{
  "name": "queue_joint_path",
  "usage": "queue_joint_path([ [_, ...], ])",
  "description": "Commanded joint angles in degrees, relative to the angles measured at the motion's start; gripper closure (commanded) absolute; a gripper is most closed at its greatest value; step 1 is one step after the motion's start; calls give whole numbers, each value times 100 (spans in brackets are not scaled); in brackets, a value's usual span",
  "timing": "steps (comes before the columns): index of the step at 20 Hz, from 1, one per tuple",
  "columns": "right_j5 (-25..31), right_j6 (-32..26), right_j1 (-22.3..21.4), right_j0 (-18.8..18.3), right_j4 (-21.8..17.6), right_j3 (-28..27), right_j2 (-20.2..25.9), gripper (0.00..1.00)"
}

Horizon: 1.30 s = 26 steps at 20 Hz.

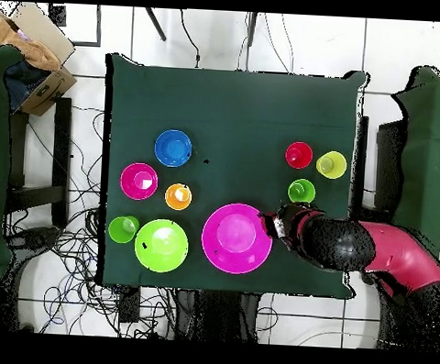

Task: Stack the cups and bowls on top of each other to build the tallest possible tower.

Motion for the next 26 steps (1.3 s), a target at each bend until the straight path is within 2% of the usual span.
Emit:
queue_joint_path([
  [1,67,319,-207,481,-15,477,8,0],
  [3,2,267,-84,448,-69,411,-58,0],
  [5,65,267,61,372,90,374,-65,0],
  [6,208,173,34,462,-78,308,-178,0],
  [7,176,-57,-74,800,-1012,99,-504,0],
  [8,4,56,-98,1132,-1726,-43,-786,0],
  [10,-533,549,-54,1559,-2459,-167,-1135,0],
  [12,-717,829,-110,1853,-2922,-210,-1328,0],
  [16,-839,860,-201,2047,-3330,-322,-1492,0],
  [26,-1187,546,-332,1999,-3647,-352,-1710,0],
])
